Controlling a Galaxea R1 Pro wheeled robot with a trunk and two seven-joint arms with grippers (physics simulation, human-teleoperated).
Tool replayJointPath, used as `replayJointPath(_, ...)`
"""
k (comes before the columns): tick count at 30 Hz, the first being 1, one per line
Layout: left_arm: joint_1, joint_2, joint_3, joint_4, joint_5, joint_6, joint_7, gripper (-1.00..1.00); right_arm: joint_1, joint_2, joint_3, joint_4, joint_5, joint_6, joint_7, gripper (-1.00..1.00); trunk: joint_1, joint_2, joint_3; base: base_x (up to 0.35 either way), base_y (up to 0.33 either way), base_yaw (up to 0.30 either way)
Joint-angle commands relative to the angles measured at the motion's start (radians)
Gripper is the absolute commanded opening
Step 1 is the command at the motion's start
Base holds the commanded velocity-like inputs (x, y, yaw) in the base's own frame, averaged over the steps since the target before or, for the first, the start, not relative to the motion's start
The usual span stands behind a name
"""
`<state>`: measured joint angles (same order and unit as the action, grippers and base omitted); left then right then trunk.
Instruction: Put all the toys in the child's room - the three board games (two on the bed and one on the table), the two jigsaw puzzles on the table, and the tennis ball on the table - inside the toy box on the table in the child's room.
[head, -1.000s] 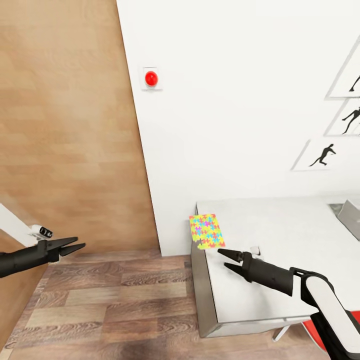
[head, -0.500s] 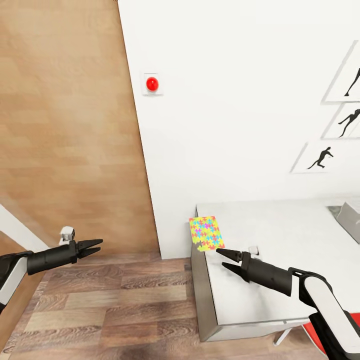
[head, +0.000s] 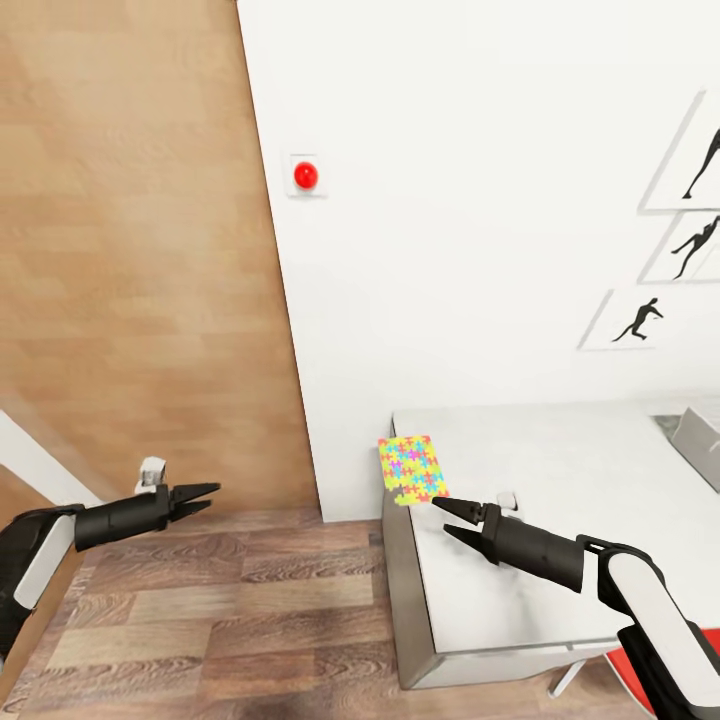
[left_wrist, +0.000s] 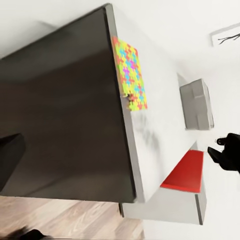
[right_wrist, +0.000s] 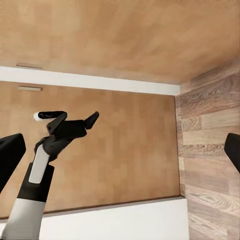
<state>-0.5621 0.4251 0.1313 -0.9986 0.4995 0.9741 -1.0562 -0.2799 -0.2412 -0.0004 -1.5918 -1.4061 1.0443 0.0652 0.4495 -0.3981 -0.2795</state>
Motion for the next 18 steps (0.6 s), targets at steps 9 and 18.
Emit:
replayJointPath(9, -0.002, -0.095, -0.004, -0.001, 0.002, 0.020, 0.264, 1.00, -0.001, -0.001, -0.001, 0.000, 0.006, 0.003, 0.010, 1.00, 0.001, -0.002, 0.006, 0.000, 0.000, 0.000)
replayJointPath(18, -0.004, -0.126, -0.004, -0.002, 0.000, 0.020, 0.331, 1.00, -0.001, -0.001, 0.000, 0.000, 0.007, 0.003, 0.010, 1.00, 0.001, -0.002, 0.008, 0.000, 0.000, 0.000)
